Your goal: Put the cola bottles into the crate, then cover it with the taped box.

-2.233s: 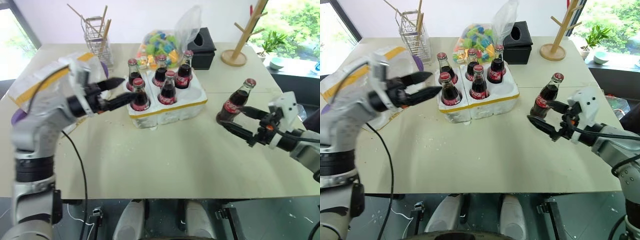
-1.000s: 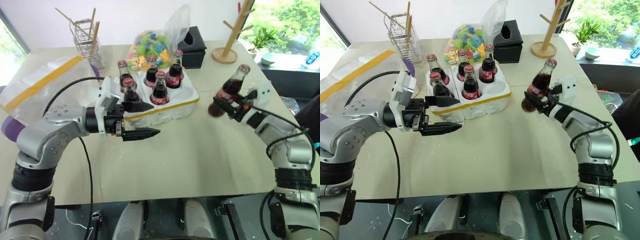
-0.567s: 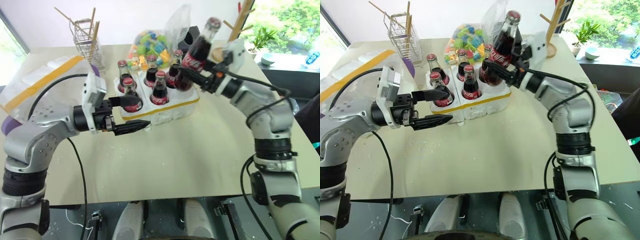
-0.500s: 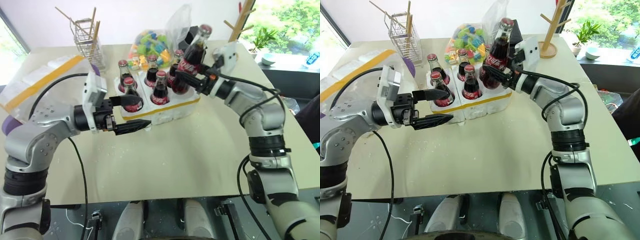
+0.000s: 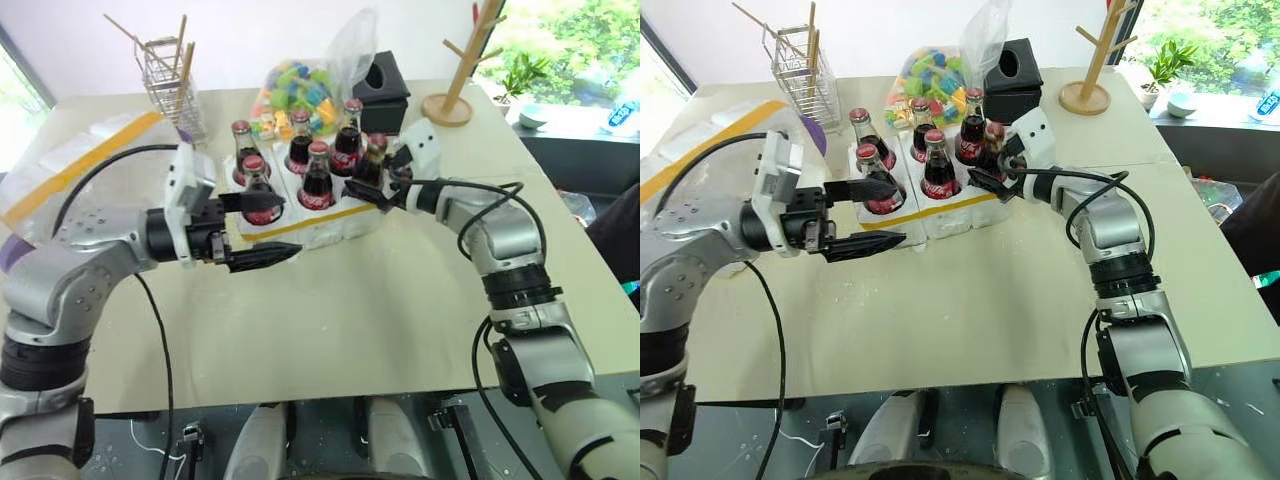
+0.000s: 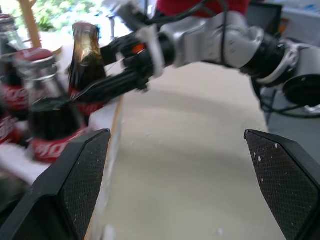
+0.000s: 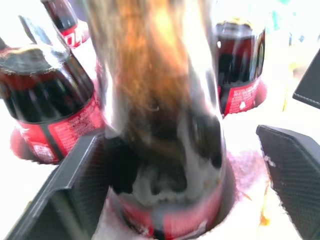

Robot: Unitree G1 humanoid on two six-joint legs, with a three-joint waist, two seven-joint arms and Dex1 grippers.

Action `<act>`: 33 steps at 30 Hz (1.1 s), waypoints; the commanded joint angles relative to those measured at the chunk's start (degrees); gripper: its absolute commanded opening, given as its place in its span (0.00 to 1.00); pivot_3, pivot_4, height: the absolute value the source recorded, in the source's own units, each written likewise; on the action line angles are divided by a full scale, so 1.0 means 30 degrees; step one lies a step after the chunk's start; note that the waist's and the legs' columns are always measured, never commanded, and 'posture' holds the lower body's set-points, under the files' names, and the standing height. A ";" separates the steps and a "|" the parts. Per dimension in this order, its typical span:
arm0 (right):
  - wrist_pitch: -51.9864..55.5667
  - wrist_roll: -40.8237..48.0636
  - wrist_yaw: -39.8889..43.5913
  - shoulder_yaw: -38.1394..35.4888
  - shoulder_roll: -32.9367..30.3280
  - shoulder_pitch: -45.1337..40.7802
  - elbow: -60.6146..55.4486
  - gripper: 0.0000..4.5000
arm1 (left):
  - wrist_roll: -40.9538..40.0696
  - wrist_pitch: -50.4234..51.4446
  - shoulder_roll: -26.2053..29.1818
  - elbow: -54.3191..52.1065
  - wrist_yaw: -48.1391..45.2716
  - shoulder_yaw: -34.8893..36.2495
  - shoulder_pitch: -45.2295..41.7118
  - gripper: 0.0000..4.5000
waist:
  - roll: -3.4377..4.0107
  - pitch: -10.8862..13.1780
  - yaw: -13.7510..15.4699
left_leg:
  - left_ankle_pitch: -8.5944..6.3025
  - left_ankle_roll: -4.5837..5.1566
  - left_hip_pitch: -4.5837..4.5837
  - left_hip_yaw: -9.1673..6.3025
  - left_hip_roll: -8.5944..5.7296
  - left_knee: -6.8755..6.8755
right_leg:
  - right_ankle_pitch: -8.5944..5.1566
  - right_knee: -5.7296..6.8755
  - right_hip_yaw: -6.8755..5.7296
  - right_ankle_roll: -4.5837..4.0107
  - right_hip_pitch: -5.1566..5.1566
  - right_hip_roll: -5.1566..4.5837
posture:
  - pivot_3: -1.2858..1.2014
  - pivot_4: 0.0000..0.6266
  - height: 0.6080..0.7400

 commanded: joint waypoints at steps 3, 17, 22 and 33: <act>0.3510 0.2987 0.2500 -0.3392 -0.4391 0.1149 -0.5698 0.98 | -0.0841 0.1878 0.5318 0.1297 -0.3108 0.7374 0.2841 1.00 | 0.0006 0.0011 0.0007 | -0.0002 0.0003 -0.0069 -0.0008 0.0012 -0.0007 | -0.0002 0.0000 -0.0001 -0.0003 -0.0070 0.0004 | 0.52 0.24 1.00; 0.7472 1.0485 0.6735 -0.7007 -0.8333 0.2348 -1.0267 0.98 | 0.9939 -1.0175 1.5183 2.0965 -1.2409 0.6320 0.8693 1.00 | 0.0005 -0.0001 0.0102 | -0.0029 -0.0017 -0.0122 0.0145 0.0219 -0.0021 | -0.0024 -0.0087 -0.0069 -0.0229 -0.0223 -0.0058 | 0.52 0.24 1.00; 0.7294 1.0492 0.6373 -0.6468 -0.8257 0.2066 -0.9830 0.98 | 1.4278 -1.1799 1.3091 2.4607 -1.2001 -0.1064 -0.2039 1.00 | -0.0012 0.0005 0.0269 | -0.0031 -0.0016 -0.0206 0.0285 0.0188 -0.0016 | 0.0004 -0.0070 -0.0079 -0.0196 -0.0277 -0.0060 | 0.52 0.24 1.00; 0.7942 1.1215 0.4953 -0.7192 -0.8751 0.2402 -1.0541 0.98 | 2.0910 -1.3806 0.8402 3.1704 -1.0582 -0.7033 -1.2466 1.00 | -0.0152 -0.0022 0.0188 | -0.0023 0.0005 -0.0175 0.0333 0.0116 0.0097 | 0.0112 0.0016 -0.0033 0.0008 -0.0243 -0.0048 | 0.52 0.24 1.00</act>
